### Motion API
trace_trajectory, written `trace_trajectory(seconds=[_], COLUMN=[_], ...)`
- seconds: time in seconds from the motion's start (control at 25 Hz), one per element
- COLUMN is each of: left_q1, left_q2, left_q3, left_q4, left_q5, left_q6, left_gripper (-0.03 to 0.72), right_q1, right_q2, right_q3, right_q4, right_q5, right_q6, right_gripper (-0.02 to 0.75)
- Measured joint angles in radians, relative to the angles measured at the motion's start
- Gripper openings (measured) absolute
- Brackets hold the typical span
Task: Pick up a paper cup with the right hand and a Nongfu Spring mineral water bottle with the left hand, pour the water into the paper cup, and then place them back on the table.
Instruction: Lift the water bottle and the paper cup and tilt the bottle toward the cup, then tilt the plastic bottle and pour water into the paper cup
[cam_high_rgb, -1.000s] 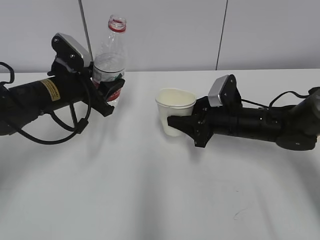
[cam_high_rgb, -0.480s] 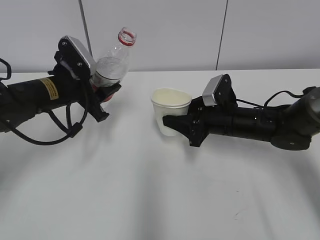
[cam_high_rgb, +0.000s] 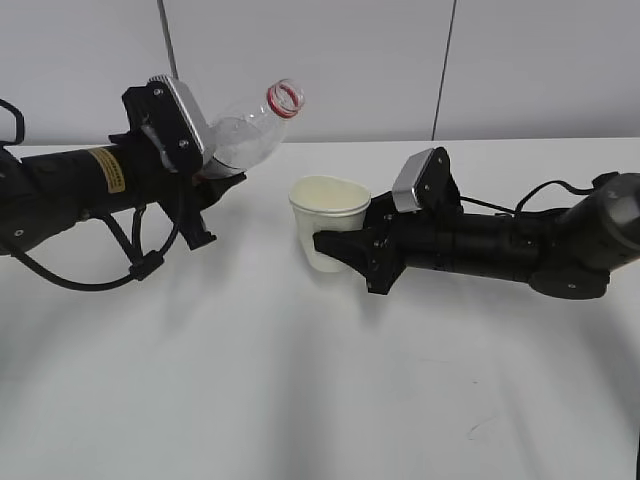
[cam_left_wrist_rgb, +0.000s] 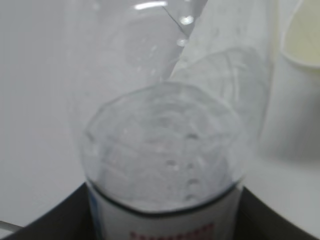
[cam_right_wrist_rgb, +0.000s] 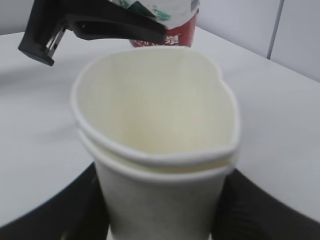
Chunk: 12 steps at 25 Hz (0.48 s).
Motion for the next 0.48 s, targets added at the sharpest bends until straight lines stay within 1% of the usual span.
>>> trace_trajectory(seconds=[0.24,0.48], left_q1=[-0.003,-0.003], left_q2=[-0.015,-0.016], left_q3=[0.0,0.0], left_q4=[-0.018,-0.04], left_q5=[0.06,0.072], left_q6=[0.09,0.188], left_gripper=[0.374,0.374], right_q1=[0.001,0.001], right_q2=[0.004,0.004], right_q3=[0.0,0.0], right_q4=[0.008,0.01], right_q5=[0.002,0.002], right_q6=[-0.002,-0.002], right_gripper=[0.388,0.388])
